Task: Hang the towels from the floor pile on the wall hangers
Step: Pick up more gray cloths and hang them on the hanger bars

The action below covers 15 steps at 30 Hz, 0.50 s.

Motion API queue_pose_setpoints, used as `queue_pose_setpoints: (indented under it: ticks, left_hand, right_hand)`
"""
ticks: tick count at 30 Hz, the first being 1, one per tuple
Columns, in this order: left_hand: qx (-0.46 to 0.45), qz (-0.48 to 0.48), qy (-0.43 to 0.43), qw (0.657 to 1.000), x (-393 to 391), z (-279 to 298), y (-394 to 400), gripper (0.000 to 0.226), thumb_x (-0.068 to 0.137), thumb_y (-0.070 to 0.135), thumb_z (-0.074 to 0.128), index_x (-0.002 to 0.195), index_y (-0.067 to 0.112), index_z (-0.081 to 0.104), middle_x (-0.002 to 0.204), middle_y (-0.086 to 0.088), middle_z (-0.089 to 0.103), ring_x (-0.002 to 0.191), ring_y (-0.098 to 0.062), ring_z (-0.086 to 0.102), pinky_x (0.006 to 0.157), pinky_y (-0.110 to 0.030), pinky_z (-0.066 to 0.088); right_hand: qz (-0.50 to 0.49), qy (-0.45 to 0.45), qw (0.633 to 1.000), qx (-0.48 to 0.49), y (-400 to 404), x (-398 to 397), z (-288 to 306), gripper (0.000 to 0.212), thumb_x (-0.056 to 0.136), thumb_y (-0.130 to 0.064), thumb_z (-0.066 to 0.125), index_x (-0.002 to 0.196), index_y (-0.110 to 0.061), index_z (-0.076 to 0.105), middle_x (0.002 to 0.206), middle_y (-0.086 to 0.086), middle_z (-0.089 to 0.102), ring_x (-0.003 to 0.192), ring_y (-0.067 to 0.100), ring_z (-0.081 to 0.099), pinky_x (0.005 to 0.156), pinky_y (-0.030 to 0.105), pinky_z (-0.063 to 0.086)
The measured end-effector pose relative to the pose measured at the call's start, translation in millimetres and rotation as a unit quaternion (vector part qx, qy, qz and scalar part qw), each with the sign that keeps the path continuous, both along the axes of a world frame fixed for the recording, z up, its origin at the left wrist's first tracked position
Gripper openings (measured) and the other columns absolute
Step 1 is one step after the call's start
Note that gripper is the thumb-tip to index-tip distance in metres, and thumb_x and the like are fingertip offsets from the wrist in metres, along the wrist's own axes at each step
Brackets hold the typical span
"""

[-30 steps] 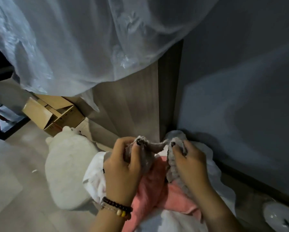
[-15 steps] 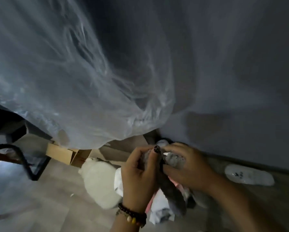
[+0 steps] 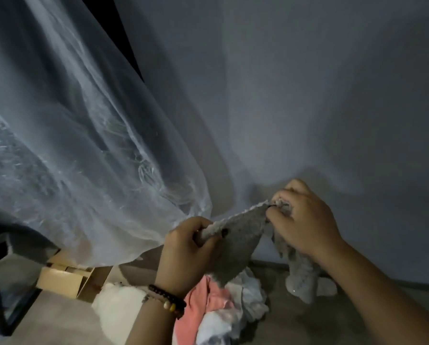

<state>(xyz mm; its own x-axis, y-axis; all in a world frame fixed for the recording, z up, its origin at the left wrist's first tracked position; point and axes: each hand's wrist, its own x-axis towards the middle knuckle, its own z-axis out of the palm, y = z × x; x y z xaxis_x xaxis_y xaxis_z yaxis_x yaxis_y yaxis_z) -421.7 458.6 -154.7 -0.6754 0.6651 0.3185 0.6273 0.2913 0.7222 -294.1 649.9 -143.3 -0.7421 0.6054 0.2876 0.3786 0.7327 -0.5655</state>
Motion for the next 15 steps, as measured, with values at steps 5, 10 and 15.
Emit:
queue_pose_setpoints:
  ticks: [5, 10, 15]
  left_hand:
    - [0.098, 0.034, -0.08, 0.991, 21, 25, -6, 0.011, 0.078, 0.019, 0.072, 0.071, 0.025, 0.067, 0.066, 0.008, 0.065, 0.059, -0.003, 0.057, 0.056, -0.016, 0.044]
    - [0.175, -0.009, -0.158, 0.972, 40, 52, -11, 0.023, 0.081, 0.008, 0.075, 0.064, 0.019, 0.065, 0.057, 0.007, 0.06, 0.055, 0.001, 0.05, 0.053, -0.014, 0.04]
    - [0.197, -0.062, -0.185, 0.961, 50, 75, -20, 0.03, 0.086, 0.023, 0.071, 0.061, 0.014, 0.056, 0.052, 0.012, 0.047, 0.052, 0.0, 0.041, 0.05, -0.02, 0.036]
  right_hand:
    - [-0.024, -0.039, 0.986, 0.161, 1, 37, 36, 0.017, 0.084, -0.032, 0.06, 0.076, -0.018, 0.058, 0.087, -0.006, 0.043, 0.054, 0.021, 0.049, 0.048, 0.027, 0.04]
    - [-0.046, -0.059, 0.96, 0.271, -23, 74, 54, 0.024, 0.078, -0.017, 0.07, 0.062, -0.014, 0.053, 0.073, -0.001, 0.045, 0.036, 0.018, 0.036, 0.034, 0.023, 0.024]
    - [-0.096, -0.035, 0.956, 0.274, -45, 107, 75, 0.027, 0.084, -0.025, 0.057, 0.063, -0.021, 0.041, 0.073, -0.008, 0.035, 0.037, 0.013, 0.033, 0.035, 0.016, 0.017]
